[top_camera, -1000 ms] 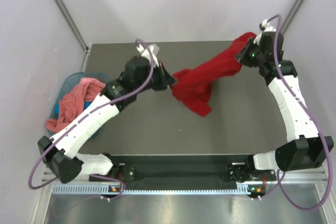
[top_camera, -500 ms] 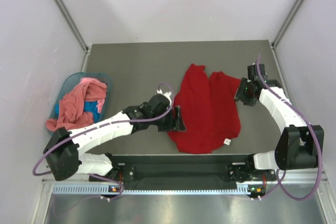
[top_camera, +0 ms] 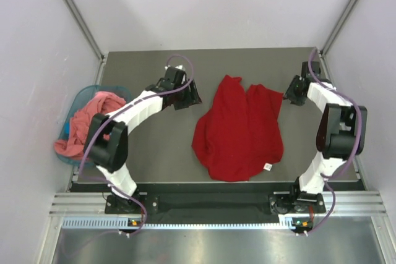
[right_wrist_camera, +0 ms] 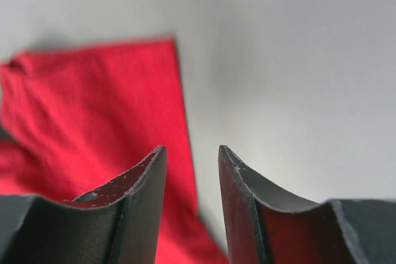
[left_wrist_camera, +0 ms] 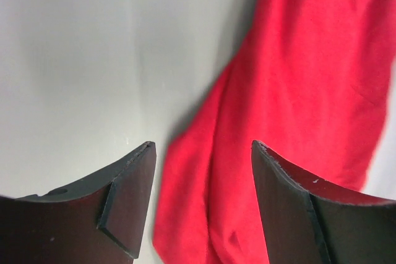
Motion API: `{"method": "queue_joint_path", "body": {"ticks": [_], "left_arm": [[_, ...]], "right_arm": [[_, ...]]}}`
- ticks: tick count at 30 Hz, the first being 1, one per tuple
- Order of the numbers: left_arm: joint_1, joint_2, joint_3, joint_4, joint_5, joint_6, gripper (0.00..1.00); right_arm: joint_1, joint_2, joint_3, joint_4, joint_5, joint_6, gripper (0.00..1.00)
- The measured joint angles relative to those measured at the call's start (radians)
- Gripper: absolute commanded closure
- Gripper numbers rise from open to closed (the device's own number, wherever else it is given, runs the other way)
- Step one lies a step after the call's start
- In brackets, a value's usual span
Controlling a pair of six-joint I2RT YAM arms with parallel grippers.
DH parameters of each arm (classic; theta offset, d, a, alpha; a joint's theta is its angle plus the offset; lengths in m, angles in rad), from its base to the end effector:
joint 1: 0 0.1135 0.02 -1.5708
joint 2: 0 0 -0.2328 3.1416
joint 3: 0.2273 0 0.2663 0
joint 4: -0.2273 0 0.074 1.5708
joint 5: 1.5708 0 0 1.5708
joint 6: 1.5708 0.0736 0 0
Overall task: Fold and stack the t-shirts
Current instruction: Move the tshirt to the center of the board, then flatten the tshirt out
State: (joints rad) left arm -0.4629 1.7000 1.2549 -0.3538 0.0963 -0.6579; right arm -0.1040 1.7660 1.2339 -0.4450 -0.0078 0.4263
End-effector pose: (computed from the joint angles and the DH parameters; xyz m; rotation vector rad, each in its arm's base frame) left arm 0.3661 -0.1906 0.1813 -0.1917 2.4558 -0.6324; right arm 0.3996 -0.0411 0.1396 0.6662 2.4650 0.1351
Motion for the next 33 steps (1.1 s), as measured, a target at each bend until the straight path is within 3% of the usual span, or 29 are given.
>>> {"method": "queue_joint_path", "body": {"ticks": [7,16,24,33], "left_arm": [[0.0,0.188,0.139,0.002,0.064,0.054,0.33],[-0.002,0.336,0.208,0.019,0.116,0.072,0.34],[-0.002,0.389,0.236,0.041,0.176,0.072,0.35],[-0.003,0.393,0.225,0.084,0.229,0.043,0.39]], "right_arm": [[-0.009,0.203,0.123,0.086,-0.059,-0.034,0.63],[0.005,0.287,0.206,0.11,-0.005,-0.057,0.7],[0.01,0.325,0.26,0.111,0.003,-0.068,0.77],[0.011,0.312,0.238,0.118,-0.009,-0.056,0.71]]}}
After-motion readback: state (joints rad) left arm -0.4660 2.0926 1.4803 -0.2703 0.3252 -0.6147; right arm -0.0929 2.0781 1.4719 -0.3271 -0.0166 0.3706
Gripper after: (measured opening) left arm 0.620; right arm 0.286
